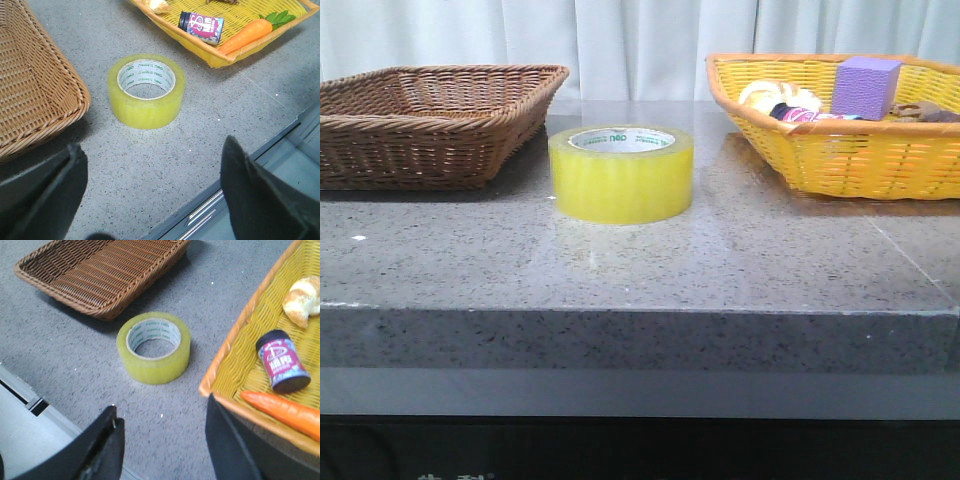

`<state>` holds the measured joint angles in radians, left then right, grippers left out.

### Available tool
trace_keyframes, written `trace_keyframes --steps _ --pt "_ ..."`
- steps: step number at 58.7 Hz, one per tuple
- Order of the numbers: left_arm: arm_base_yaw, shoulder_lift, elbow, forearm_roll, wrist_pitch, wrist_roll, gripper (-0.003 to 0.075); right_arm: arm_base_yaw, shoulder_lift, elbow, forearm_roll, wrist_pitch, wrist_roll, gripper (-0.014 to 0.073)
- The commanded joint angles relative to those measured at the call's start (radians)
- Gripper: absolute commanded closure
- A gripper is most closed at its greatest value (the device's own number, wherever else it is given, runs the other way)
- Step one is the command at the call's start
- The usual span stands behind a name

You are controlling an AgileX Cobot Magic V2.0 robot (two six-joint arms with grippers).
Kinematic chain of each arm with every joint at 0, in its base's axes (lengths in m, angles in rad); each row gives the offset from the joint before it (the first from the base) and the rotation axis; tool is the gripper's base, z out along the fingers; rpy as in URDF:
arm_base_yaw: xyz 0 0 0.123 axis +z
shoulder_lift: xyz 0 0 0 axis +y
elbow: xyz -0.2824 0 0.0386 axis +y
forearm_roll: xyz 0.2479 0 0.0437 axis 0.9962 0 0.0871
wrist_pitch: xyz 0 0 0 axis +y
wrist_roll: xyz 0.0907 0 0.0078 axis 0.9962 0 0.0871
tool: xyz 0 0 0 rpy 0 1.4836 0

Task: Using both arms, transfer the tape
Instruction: 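Lower the left gripper onto the tape roll rim and grasp it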

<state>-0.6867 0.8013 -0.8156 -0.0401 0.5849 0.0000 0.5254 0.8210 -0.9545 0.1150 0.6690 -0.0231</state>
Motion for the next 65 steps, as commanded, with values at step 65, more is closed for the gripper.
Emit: trace_keyframes --steps 65 --pt "0.081 0.77 -0.804 -0.239 0.517 0.695 0.0111 0.001 -0.19 0.054 0.009 -0.075 0.004 0.0191"
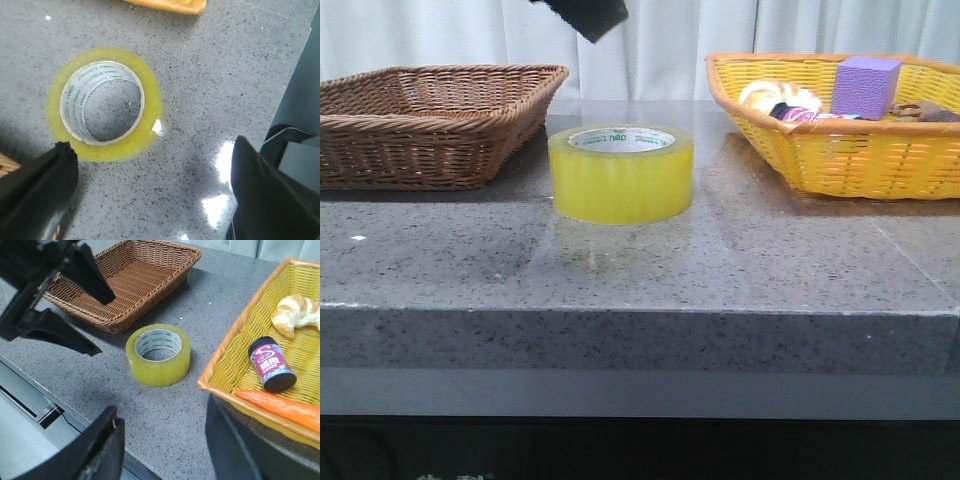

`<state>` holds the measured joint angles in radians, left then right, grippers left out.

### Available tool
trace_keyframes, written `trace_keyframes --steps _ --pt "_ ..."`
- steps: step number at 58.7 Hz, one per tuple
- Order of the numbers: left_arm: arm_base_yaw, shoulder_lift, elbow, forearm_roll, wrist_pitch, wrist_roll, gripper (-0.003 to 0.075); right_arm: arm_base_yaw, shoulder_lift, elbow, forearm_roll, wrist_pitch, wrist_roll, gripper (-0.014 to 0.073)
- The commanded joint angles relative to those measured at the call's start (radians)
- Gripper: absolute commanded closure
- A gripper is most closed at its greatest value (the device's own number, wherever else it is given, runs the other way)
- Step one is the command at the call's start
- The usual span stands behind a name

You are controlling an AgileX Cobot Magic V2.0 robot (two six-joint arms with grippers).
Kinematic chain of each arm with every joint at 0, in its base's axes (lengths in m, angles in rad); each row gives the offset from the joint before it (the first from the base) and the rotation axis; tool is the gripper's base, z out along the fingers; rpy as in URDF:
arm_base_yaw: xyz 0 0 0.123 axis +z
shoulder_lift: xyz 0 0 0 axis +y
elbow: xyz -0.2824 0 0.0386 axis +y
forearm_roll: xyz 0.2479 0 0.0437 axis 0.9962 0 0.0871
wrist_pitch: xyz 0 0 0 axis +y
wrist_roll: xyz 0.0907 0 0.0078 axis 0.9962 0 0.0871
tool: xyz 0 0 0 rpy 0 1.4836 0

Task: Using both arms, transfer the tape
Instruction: 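Lower the left gripper onto the tape roll rim and grasp it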

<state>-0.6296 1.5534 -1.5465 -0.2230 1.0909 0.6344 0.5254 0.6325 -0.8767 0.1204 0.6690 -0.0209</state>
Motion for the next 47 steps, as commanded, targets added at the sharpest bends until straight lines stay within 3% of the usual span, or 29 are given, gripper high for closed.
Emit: trace_keyframes --steps 1,8,28,47 --pt "0.024 0.027 -0.08 -0.057 0.016 0.069 0.0111 0.001 -0.002 -0.024 0.003 -0.075 0.002 0.0191" --pt "0.024 0.102 -0.144 -0.057 0.057 0.142 0.0115 0.001 -0.002 -0.024 0.003 -0.075 0.002 0.0191" --pt "0.01 0.293 -0.286 -0.06 0.087 0.147 0.021 0.001 -0.002 -0.024 0.003 -0.075 0.002 0.0191" --pt "-0.014 0.406 -0.321 -0.051 0.085 0.147 0.0209 0.001 -0.002 -0.024 0.003 -0.075 0.002 0.0191"
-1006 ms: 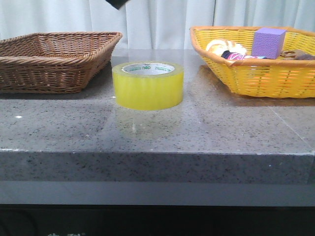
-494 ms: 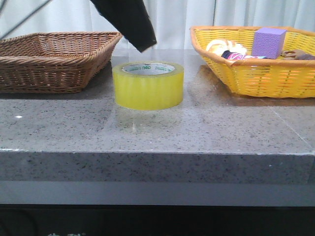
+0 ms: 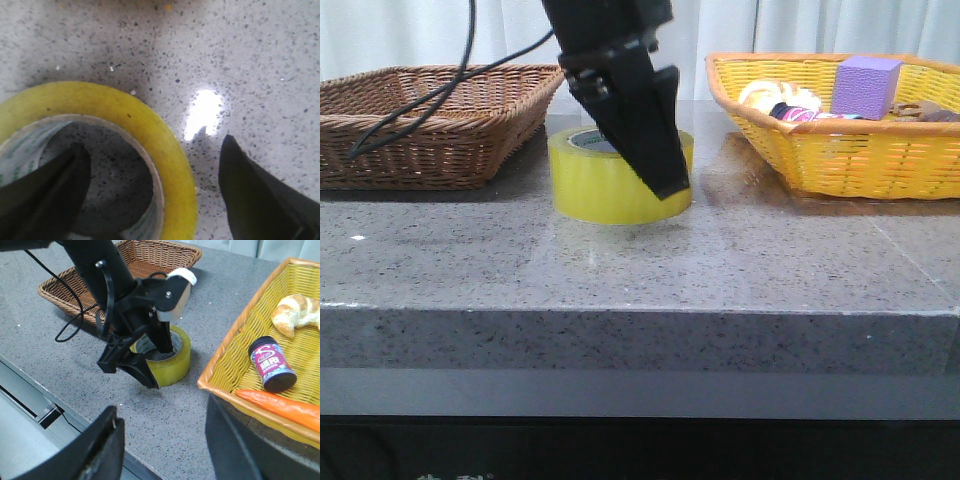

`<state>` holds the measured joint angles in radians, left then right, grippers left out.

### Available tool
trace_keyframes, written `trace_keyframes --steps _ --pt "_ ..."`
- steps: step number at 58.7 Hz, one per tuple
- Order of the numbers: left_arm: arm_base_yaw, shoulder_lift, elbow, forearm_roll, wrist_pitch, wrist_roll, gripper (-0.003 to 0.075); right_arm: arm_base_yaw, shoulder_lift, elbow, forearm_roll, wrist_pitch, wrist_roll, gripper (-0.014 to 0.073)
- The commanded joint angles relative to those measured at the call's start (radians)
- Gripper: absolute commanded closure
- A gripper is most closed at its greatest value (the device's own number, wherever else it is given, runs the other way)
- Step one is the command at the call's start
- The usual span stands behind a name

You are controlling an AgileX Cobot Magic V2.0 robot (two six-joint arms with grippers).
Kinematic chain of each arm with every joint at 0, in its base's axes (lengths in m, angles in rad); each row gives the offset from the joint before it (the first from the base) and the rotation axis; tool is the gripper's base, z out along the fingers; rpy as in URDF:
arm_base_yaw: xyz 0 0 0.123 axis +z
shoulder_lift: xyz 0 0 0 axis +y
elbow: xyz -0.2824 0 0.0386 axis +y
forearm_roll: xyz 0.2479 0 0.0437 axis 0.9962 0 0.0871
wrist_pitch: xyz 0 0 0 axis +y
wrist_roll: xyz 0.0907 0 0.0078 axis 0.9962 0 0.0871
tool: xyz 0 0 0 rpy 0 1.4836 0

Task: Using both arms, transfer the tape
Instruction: 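Lower the left gripper onto the tape roll rim and grasp it, then lift the tape roll with the left gripper and place it in the brown basket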

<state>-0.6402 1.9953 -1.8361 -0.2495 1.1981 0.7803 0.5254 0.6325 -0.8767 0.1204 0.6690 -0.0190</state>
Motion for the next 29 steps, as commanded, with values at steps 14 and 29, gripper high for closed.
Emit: trace_keyframes --steps 14,29 --pt "-0.004 -0.015 -0.032 -0.022 -0.023 -0.007 0.0309 0.001 -0.002 -0.024 0.003 -0.075 0.0 0.0191" --pt "-0.004 -0.019 -0.033 0.027 -0.025 -0.091 0.0551 0.001 -0.002 -0.024 0.003 -0.075 0.0 0.0191"
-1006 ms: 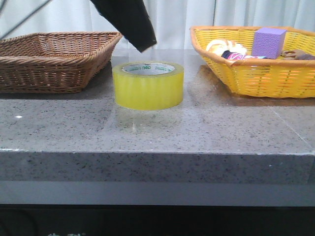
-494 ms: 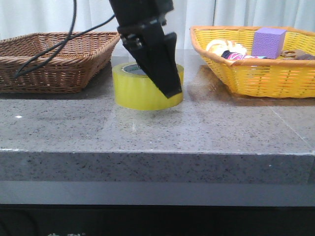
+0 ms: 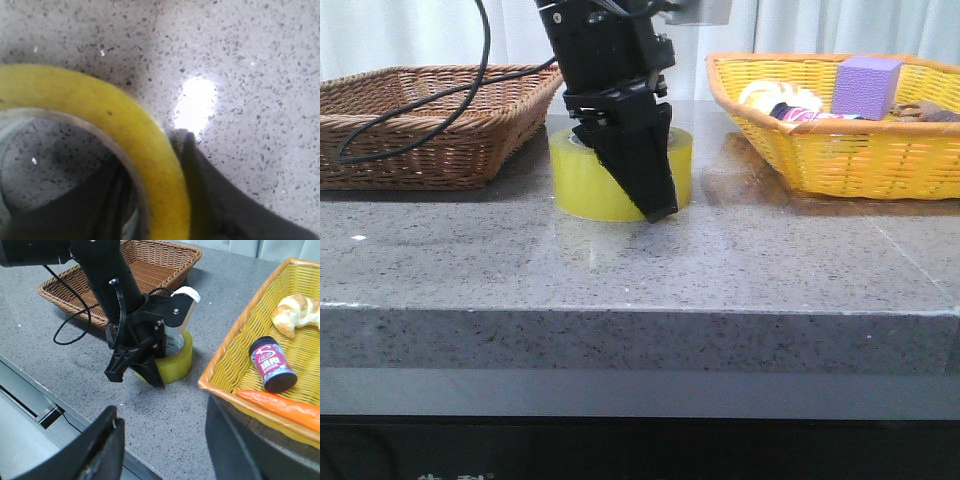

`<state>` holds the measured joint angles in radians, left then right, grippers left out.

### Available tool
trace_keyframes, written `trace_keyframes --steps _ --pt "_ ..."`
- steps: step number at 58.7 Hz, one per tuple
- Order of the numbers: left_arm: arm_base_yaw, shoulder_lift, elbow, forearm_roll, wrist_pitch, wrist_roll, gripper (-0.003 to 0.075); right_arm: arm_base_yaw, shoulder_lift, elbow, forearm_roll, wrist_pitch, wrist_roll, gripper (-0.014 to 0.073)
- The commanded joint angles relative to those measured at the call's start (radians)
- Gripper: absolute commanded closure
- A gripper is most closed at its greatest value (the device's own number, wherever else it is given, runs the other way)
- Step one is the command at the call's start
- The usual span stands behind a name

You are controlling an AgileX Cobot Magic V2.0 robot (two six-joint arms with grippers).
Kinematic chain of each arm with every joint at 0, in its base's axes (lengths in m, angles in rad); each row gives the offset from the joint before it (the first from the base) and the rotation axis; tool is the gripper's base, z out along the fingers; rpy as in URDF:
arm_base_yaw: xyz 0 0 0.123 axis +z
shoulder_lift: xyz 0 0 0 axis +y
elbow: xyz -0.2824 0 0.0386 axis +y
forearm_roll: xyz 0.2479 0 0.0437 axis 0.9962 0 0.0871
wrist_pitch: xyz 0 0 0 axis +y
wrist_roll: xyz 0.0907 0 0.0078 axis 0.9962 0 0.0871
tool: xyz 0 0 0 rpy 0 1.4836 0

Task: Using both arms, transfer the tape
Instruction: 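Lift the tape roll with the left gripper and place it in the brown basket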

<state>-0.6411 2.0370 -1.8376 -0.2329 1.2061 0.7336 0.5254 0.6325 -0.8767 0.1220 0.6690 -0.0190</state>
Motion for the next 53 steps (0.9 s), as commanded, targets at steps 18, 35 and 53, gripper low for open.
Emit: trace_keyframes --steps 18,35,53 --pt "-0.003 -0.135 -0.06 0.054 -0.032 -0.124 0.054 0.001 -0.002 -0.024 0.002 -0.075 0.0 0.0191" --pt "0.056 -0.213 -0.151 0.061 -0.03 -0.218 0.054 0.001 -0.002 -0.024 0.002 -0.076 0.0 0.0191" --pt "0.24 -0.217 -0.179 0.061 -0.037 -0.406 0.054 0.001 -0.002 -0.024 0.002 -0.076 0.0 0.0191"
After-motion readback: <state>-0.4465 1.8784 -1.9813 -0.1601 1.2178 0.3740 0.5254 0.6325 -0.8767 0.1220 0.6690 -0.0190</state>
